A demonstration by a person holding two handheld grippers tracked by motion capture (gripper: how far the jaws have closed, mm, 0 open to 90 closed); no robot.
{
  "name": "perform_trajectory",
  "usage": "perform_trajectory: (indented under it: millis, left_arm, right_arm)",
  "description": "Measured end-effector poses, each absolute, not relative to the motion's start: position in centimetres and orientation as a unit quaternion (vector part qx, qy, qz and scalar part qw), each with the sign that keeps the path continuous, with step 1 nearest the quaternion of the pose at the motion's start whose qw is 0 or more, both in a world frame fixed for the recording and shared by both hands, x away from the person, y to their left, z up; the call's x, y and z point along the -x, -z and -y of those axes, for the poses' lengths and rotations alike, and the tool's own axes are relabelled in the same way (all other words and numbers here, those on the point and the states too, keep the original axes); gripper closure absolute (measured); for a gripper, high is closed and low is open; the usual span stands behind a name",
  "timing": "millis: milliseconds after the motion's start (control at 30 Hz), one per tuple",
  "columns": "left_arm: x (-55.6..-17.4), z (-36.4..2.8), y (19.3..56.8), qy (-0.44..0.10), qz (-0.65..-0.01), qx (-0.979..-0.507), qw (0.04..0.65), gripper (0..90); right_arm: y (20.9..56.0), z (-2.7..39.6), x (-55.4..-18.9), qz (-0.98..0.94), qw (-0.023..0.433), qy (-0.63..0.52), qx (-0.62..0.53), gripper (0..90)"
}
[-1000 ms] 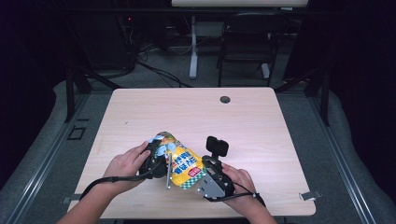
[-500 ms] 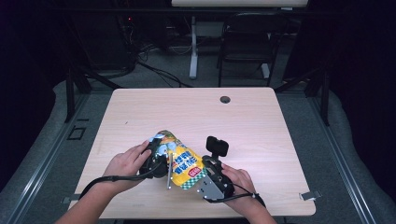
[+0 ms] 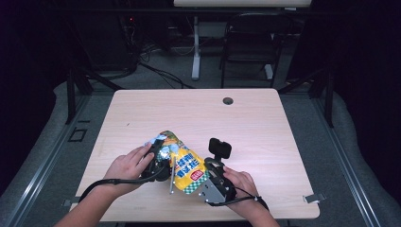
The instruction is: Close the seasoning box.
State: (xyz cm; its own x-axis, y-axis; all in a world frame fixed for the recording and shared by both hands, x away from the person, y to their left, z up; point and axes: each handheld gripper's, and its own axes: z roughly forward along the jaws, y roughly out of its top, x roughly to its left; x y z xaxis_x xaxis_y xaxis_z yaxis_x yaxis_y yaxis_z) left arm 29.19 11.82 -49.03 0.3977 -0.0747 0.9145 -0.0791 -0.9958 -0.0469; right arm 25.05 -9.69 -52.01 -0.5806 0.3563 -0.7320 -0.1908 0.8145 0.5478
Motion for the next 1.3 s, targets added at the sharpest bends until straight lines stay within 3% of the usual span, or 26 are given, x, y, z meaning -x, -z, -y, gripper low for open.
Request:
perform_trajectory:
  millis: [1300]
  left_arm:
    - [-28.64, -11.22, 48.99, -0.606, 0.096, -0.789, -0.024, 59.2]
  right_arm:
    - [52.35, 9.85, -25.15, -0.834, 0.454, -0.308, -0.06, 70.6]
